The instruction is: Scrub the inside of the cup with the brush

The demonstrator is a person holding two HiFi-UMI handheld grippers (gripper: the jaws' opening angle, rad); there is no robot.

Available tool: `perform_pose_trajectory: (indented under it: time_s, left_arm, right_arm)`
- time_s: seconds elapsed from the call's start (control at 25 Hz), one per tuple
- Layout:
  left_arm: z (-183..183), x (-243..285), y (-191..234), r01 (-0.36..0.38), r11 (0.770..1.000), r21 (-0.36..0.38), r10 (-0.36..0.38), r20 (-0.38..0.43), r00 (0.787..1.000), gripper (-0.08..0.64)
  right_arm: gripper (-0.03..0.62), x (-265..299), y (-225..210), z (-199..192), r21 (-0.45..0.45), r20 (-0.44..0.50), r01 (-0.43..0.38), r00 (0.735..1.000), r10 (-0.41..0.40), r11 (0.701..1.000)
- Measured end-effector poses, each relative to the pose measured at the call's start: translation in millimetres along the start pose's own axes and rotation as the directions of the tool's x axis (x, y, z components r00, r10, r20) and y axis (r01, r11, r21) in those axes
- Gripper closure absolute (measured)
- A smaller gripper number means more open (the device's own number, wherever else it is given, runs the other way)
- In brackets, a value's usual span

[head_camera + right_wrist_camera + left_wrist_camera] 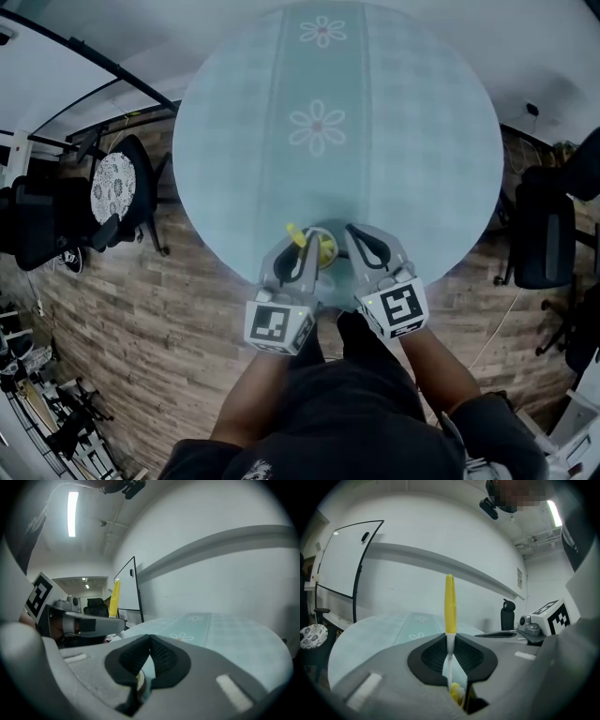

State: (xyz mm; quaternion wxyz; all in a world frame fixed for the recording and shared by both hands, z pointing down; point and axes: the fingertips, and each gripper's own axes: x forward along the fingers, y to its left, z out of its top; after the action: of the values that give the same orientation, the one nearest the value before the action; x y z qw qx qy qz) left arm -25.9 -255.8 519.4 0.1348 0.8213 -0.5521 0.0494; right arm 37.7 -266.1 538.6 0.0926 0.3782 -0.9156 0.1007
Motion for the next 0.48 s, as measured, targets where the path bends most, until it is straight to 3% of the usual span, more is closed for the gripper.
perform_pose_trajectory:
  time_s: [0.48]
  left_arm:
    - [0, -26, 11, -0.023, 1.0, 0.006, 0.023, -0.01, 1.0, 0.523]
  right_arm:
    - [0.591, 10, 20, 2, -0.018, 0.002, -0.035, 0.999, 0.035, 0.999]
